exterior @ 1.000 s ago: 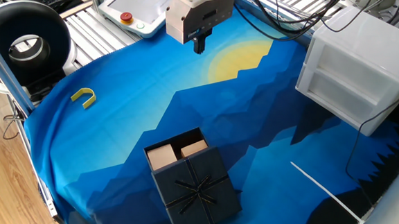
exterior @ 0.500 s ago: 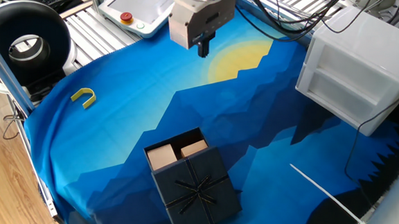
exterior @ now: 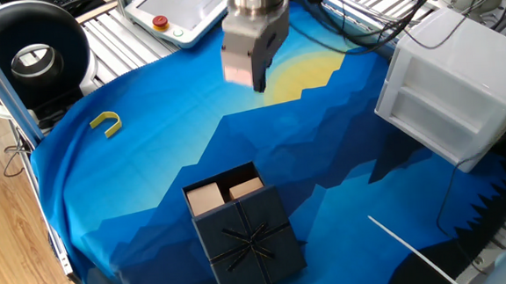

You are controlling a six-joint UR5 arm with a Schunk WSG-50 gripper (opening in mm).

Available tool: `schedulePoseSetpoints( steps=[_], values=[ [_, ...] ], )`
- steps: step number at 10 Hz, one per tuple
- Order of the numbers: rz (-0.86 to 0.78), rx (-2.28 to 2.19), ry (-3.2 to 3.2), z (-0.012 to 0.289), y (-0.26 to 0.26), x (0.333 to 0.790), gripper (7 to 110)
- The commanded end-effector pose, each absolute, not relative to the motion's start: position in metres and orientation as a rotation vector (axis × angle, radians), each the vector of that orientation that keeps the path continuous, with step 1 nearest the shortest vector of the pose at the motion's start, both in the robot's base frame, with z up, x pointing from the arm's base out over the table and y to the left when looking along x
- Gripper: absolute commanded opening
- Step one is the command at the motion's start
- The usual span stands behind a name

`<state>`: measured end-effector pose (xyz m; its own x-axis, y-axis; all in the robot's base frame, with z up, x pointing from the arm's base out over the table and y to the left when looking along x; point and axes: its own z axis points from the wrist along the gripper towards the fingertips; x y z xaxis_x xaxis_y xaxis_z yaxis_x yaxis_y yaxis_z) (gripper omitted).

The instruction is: Slide the outer casing onto the gift box

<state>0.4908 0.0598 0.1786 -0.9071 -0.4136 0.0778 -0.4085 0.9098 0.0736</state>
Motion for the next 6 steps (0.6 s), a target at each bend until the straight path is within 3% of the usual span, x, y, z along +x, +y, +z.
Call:
schedulePoseSetpoints(
  steps=[1,3,6],
  values=[
    [-0.073,0.822,-2.952,0.165,0.085,0.471,7],
    [-0.048,0.878,-2.948,0.16,0.096,0.463,7],
    [-0.139,0.794,-2.955,0.157,0.127,0.433,7]
  ],
)
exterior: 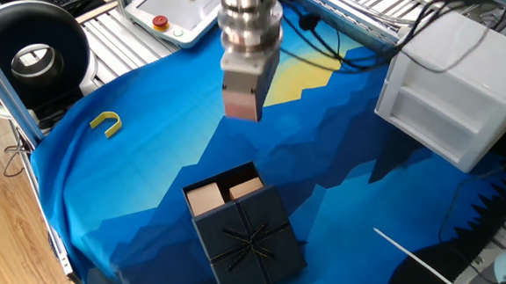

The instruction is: Slide the outer casing onto the gift box

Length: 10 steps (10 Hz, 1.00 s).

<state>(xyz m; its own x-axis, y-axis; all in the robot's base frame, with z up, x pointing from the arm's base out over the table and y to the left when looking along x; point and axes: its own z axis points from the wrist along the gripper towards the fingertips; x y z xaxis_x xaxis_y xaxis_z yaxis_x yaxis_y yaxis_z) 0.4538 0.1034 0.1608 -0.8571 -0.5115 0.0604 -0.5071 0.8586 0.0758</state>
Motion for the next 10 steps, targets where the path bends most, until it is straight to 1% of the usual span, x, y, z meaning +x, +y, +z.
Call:
schedulePoseSetpoints(
  steps=[1,2,3,5,7,10],
  values=[
    [-0.133,0.847,-2.937,0.155,0.13,0.423,7],
    [-0.149,0.961,-2.921,0.153,0.139,0.415,7],
    [-0.2,0.956,-2.929,0.153,0.154,0.401,7],
    [-0.106,1.019,-2.937,0.152,0.148,0.39,7],
    [-0.098,1.046,-2.93,0.15,0.148,0.385,7],
    [-0.157,1.098,-2.905,0.144,0.157,0.377,7]
  ],
)
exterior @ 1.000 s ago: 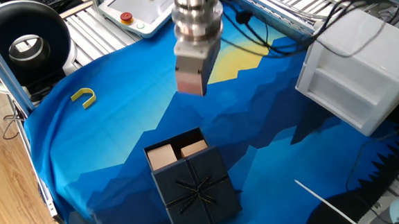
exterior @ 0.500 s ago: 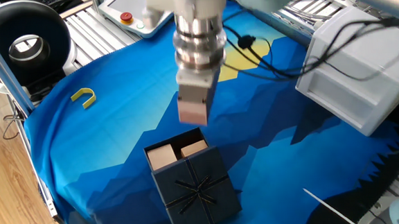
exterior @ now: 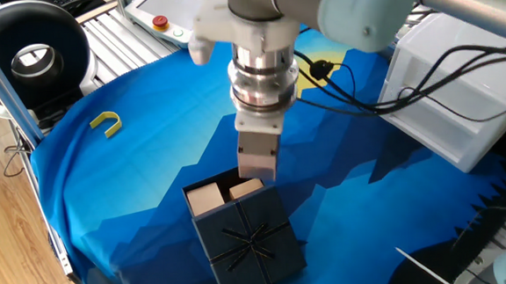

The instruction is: Slide the outer casing onto the gift box

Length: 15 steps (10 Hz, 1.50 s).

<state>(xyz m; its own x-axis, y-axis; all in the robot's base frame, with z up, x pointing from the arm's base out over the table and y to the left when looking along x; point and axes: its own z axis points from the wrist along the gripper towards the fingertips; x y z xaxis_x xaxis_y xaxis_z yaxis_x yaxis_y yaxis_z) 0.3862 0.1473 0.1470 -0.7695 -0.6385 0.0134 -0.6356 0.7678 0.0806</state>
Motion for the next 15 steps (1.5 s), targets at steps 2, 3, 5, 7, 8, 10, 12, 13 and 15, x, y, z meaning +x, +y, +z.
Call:
schedulePoseSetpoints(
  steps=[2,3,5,7,8,10,12,13,15],
  values=[
    [-0.216,1.153,-2.897,0.141,0.168,0.365,7],
    [-0.241,1.19,-2.897,0.141,0.174,0.36,7],
    [-0.274,1.287,-2.894,0.142,0.183,0.359,7],
    [-0.201,1.333,-2.902,0.141,0.174,0.369,7],
    [-0.151,1.374,-2.909,0.141,0.169,0.377,7],
    [-0.106,1.443,-2.901,0.14,0.165,0.384,7],
    [-0.114,1.514,-2.872,0.141,0.167,0.384,7],
    [-0.124,1.511,-2.867,0.141,0.168,0.382,7],
    [-0.051,1.295,-3.009,0.141,0.16,0.397,7]
  ],
)
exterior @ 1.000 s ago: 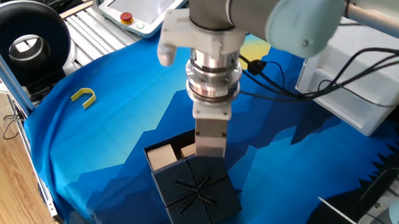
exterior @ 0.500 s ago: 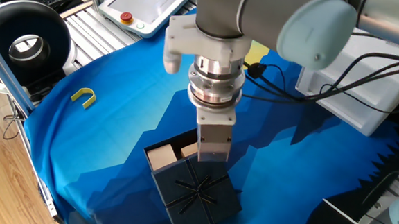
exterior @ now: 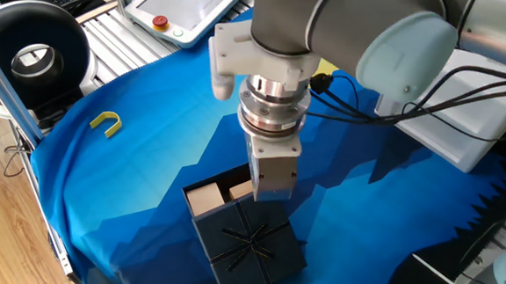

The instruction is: Slide the outer casing onto the gift box

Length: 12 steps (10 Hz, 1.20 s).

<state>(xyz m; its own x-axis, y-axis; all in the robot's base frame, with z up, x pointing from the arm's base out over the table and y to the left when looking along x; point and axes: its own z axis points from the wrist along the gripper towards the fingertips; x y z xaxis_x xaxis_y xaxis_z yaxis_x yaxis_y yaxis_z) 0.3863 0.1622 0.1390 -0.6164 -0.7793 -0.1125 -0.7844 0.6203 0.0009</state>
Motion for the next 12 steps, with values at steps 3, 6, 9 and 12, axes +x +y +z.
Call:
schedulePoseSetpoints(
  steps=[3,6,9,12],
  values=[
    [-0.118,-1.279,2.683,0.143,0.14,0.415,7],
    [0.025,-1.302,2.723,0.128,0.184,0.363,7],
    [0.061,-1.442,2.709,0.109,0.214,0.291,7],
    [0.075,-1.64,2.723,0.101,0.21,0.231,7]
  ],
)
